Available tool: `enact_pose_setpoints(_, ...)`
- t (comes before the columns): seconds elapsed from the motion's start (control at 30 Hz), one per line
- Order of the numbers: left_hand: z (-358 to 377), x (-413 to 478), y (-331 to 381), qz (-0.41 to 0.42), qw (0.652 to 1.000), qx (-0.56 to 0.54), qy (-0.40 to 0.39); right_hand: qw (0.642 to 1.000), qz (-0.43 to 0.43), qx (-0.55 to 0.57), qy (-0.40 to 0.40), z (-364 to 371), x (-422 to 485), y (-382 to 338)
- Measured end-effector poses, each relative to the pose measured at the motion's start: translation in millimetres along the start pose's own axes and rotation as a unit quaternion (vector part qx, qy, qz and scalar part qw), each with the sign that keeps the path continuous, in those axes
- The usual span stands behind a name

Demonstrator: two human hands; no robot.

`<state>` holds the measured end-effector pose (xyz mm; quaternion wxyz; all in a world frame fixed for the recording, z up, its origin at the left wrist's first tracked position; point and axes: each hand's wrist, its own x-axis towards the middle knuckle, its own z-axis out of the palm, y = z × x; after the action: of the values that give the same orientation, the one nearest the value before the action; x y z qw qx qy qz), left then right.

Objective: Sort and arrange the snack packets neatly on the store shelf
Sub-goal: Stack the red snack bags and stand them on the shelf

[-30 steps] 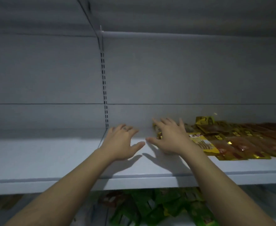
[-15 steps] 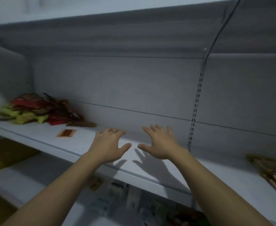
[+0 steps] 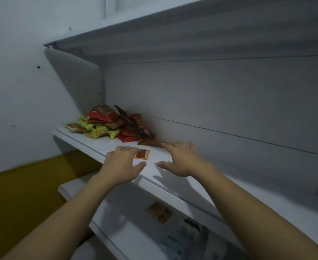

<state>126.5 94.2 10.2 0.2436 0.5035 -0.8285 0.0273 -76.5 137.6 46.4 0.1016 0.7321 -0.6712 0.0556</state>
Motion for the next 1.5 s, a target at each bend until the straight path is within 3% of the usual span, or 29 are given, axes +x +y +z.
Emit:
enact_pose_setpoints(0.3,23.6,64.9,-46.6,-0.027,0.999,0.040,-0.005,1.000,-0.026,0.015,0.005,29.6,113.9,5.0)
enact_pose_setpoints(0.73,51.2,180.9,-106.5,-0.071,0.991,0.111,-0.025,0.989,-0.060,0.131,0.025,53.3,267.3,31.6)
enact_pose_setpoints(1.03,41.5,211.4,-183.3,-0.113,0.989,0.098,0.010,0.969,-0.080,0.121,0.198,50.8,322.9,-28.5)
enact_pose_setpoints(1.13,38.3,221.1,-215.8,-0.122,0.988,0.090,0.026,0.961,-0.104,0.134,0.219,52.8,343.1,-61.4)
enact_pose_setpoints(1.37,26.5,260.6,-297.5,-0.113,0.992,0.002,0.049,0.972,-0.130,0.128,0.148,61.2,409.6,-139.2)
enact_pose_setpoints(1.5,24.1,288.6,-334.6,-0.111,0.991,-0.023,0.076,0.977,-0.066,0.147,0.141,69.8,451.3,-162.1)
